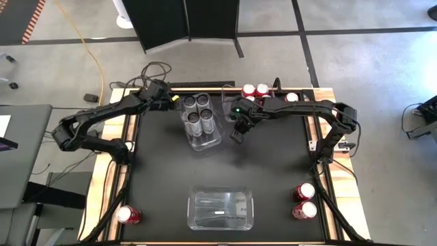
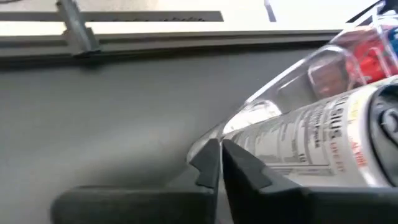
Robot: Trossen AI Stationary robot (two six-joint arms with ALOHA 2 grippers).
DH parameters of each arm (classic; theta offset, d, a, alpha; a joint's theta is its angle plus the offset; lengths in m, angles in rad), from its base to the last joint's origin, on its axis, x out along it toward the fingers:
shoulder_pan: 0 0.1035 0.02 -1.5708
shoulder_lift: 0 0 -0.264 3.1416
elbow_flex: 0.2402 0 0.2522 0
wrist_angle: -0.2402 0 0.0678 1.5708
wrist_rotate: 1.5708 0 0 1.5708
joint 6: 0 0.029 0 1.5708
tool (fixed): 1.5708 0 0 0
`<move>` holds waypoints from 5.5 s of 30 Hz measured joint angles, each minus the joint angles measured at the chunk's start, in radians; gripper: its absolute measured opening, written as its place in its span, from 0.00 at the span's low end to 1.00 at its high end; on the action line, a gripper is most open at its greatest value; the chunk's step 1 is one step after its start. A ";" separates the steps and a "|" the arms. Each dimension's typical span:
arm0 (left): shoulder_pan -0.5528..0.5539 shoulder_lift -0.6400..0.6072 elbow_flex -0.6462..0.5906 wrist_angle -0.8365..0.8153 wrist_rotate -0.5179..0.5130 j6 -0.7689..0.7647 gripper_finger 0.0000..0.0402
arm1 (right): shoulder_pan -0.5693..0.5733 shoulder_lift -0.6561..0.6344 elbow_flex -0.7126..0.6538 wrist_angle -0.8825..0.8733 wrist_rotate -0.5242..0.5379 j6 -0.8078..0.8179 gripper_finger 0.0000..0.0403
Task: Sort soda cans
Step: Adjust the top transparent bin
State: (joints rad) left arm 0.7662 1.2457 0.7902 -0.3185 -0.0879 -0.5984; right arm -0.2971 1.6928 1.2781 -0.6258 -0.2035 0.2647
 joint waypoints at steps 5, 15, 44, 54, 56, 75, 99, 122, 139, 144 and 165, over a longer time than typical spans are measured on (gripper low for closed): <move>0.018 0.000 0.000 0.026 0.001 0.013 0.02 | -0.008 0.000 0.000 -0.002 0.000 -0.001 0.00; 0.020 -0.002 0.000 0.021 0.062 0.041 0.07 | -0.013 0.000 0.000 -0.019 0.000 -0.003 0.00; 0.056 0.060 -0.005 0.058 0.089 0.112 0.01 | -0.013 0.000 0.001 -0.055 0.000 -0.002 0.00; 0.107 0.071 -0.008 0.140 0.062 0.124 0.00 | -0.030 0.000 0.001 -0.053 -0.001 -0.005 0.00; 0.118 0.070 -0.008 0.148 0.057 0.124 0.00 | -0.033 0.000 0.001 -0.055 -0.004 -0.004 0.00; 0.168 0.207 0.042 0.280 0.075 0.162 0.00 | -0.028 0.000 0.001 -0.107 -0.005 0.059 0.00; 0.237 0.203 0.181 0.074 0.064 0.307 0.22 | -0.130 -0.183 0.002 -0.079 0.101 0.021 0.18; 0.193 -0.170 0.179 0.070 0.078 0.333 0.32 | -0.162 0.090 0.002 0.187 0.104 -0.191 0.29; 0.063 -0.230 0.179 0.083 0.079 0.347 0.32 | -0.062 0.085 0.019 0.115 0.083 -0.223 0.02; 0.049 -0.211 0.179 0.090 0.079 0.353 0.32 | 0.000 0.082 0.022 0.050 0.067 -0.214 0.02; -0.033 -0.198 0.178 0.091 0.078 0.389 0.32 | 0.246 -0.005 0.017 -0.268 0.016 -0.510 0.02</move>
State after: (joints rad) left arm 0.7331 1.0477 0.9684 -0.2274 -0.0097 -0.2092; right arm -0.0512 1.6882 1.2949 -0.8939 -0.1875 -0.2455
